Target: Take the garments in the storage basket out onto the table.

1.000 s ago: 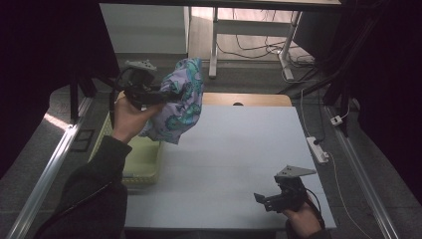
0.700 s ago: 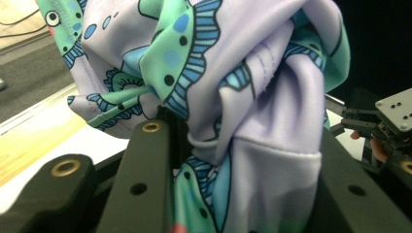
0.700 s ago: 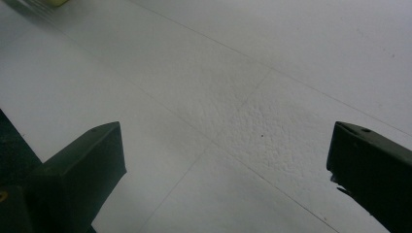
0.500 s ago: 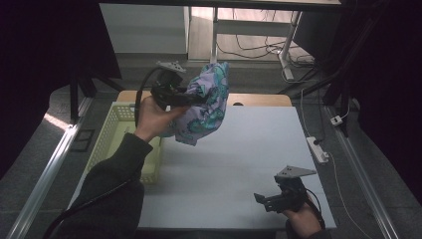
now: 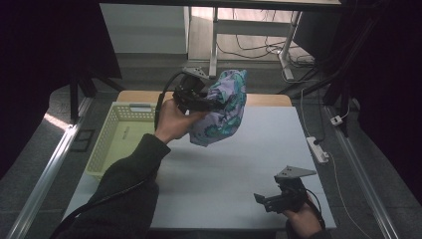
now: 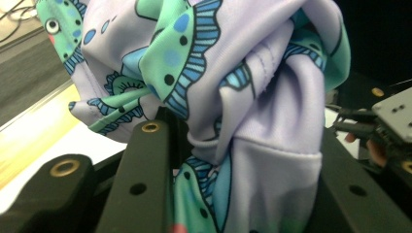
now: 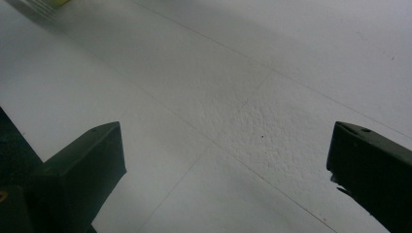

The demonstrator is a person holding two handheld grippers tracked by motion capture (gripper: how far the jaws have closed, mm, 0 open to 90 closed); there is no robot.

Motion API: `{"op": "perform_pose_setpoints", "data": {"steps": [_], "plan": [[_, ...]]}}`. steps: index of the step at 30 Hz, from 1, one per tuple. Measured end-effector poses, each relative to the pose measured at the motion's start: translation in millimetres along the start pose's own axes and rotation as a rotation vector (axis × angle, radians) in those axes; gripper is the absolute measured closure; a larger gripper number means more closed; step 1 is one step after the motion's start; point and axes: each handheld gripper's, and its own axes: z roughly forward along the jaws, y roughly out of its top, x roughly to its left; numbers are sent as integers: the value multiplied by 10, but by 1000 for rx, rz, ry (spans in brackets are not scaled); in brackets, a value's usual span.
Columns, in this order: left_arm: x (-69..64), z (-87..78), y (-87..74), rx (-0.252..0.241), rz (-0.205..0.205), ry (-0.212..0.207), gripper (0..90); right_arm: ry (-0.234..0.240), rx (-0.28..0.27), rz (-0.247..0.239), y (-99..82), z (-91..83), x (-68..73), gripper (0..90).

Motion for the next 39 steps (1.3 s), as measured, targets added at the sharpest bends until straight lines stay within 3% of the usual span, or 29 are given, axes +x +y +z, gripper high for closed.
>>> {"op": "perform_pose_setpoints", "data": {"steps": [7,13,20,28,35,39], "plan": [[-44,135,54,17,22,8,648,0,-1,-7,-2,-1,1,5],[7,284,-12,48,27,36,647,-1,-2,-9,-2,-2,6,5],[179,487,-214,84,-15,74,645,-2,0,-12,-2,0,7,5],[276,692,-424,142,-20,119,642,-3,0,-13,-3,-2,9,4],[350,834,-599,177,-38,132,636,0,1,-15,-3,1,10,5],[410,976,-754,212,-72,138,631,-3,2,-17,-2,2,13,5]]}}
